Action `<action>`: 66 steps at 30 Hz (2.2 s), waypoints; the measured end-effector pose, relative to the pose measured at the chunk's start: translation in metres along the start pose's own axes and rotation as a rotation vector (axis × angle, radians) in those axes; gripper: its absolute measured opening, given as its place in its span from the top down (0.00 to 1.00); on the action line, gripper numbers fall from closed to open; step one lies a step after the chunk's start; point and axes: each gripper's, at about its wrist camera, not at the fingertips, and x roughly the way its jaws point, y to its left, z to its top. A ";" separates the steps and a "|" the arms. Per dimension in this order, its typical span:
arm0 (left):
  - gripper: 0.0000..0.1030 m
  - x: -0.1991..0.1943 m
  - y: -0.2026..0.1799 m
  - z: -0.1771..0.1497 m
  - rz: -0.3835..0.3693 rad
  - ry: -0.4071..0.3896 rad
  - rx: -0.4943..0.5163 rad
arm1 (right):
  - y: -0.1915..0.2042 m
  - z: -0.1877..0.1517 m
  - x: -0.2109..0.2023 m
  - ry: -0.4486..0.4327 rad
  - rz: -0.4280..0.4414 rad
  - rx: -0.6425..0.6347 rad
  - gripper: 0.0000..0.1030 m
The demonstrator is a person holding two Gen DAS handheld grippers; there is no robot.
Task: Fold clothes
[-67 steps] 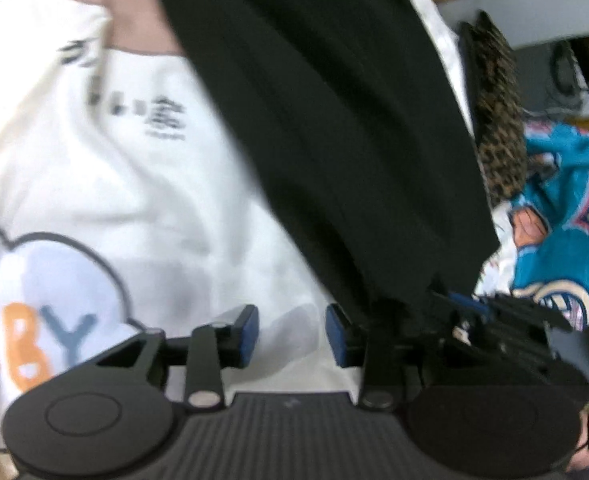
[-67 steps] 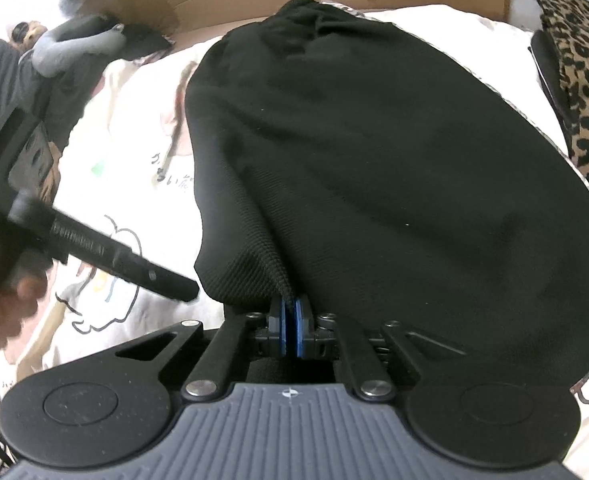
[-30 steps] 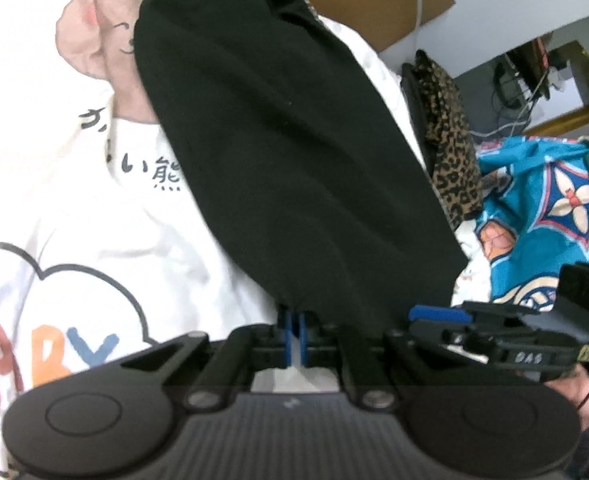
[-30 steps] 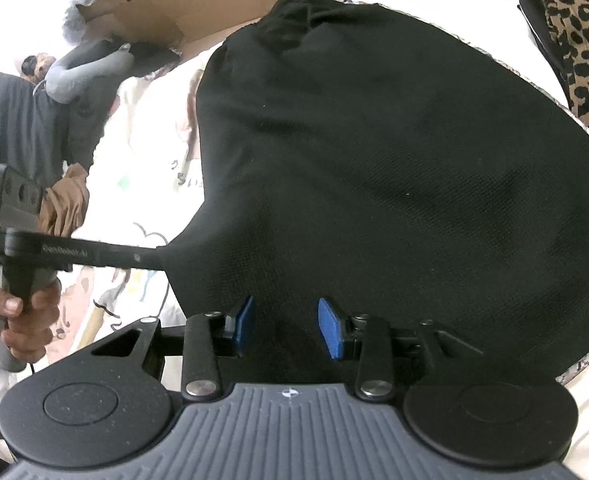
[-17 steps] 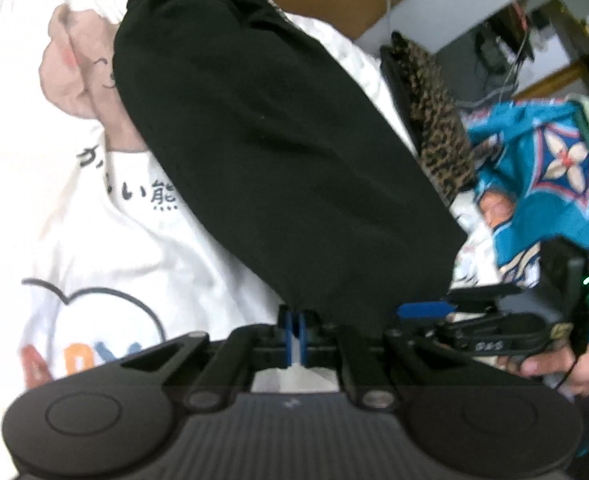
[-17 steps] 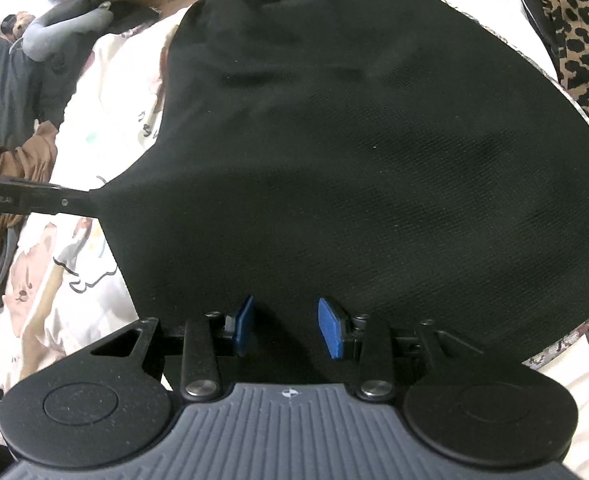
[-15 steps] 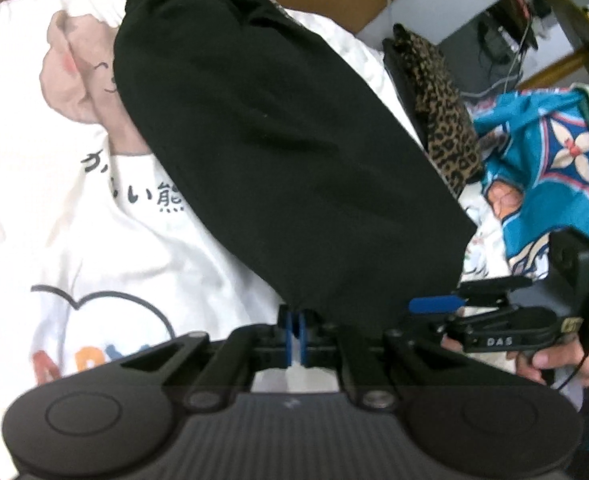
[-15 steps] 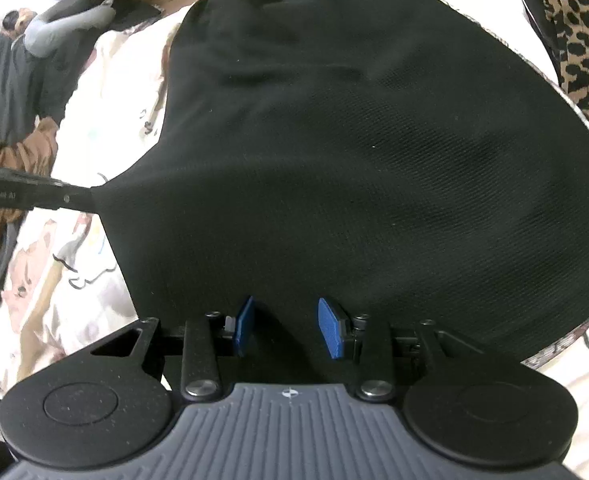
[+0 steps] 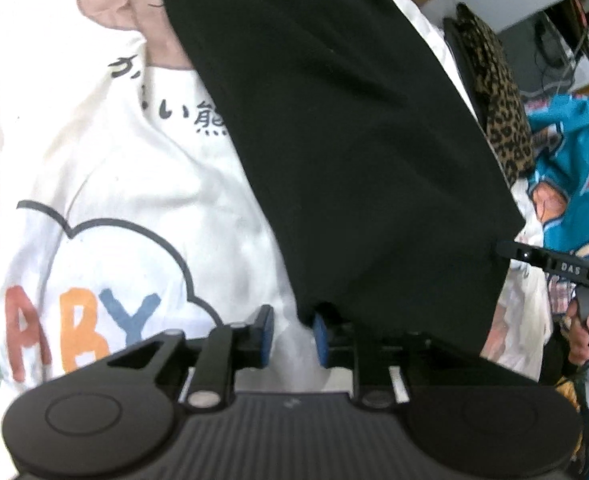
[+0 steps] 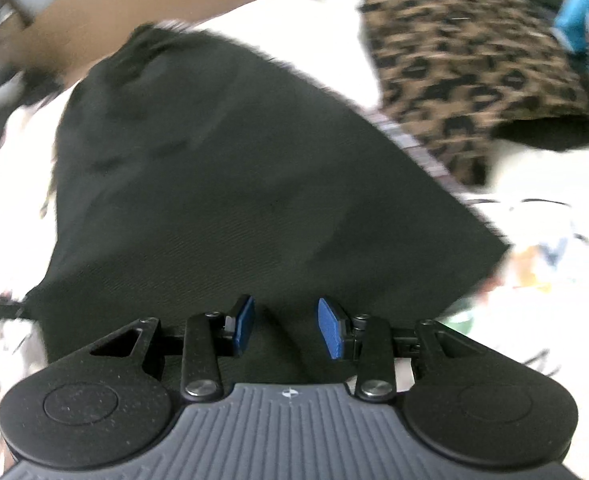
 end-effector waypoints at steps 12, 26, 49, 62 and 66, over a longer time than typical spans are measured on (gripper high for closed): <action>1.00 -0.006 0.000 -0.010 0.104 -0.002 0.084 | -0.077 0.004 -0.018 -0.133 -0.111 0.185 0.58; 0.97 -0.034 0.002 0.001 0.067 -0.059 0.043 | -0.102 0.010 0.009 -0.116 -0.166 0.238 0.82; 0.93 0.026 -0.067 -0.001 0.052 0.071 0.228 | -0.121 0.003 0.008 -0.131 -0.117 0.320 0.69; 0.92 0.052 -0.111 -0.018 0.037 0.106 0.253 | -0.114 -0.004 0.003 -0.133 -0.057 0.307 0.59; 0.92 0.056 -0.121 -0.025 0.054 0.116 0.287 | -0.115 -0.006 0.004 -0.124 -0.053 0.315 0.59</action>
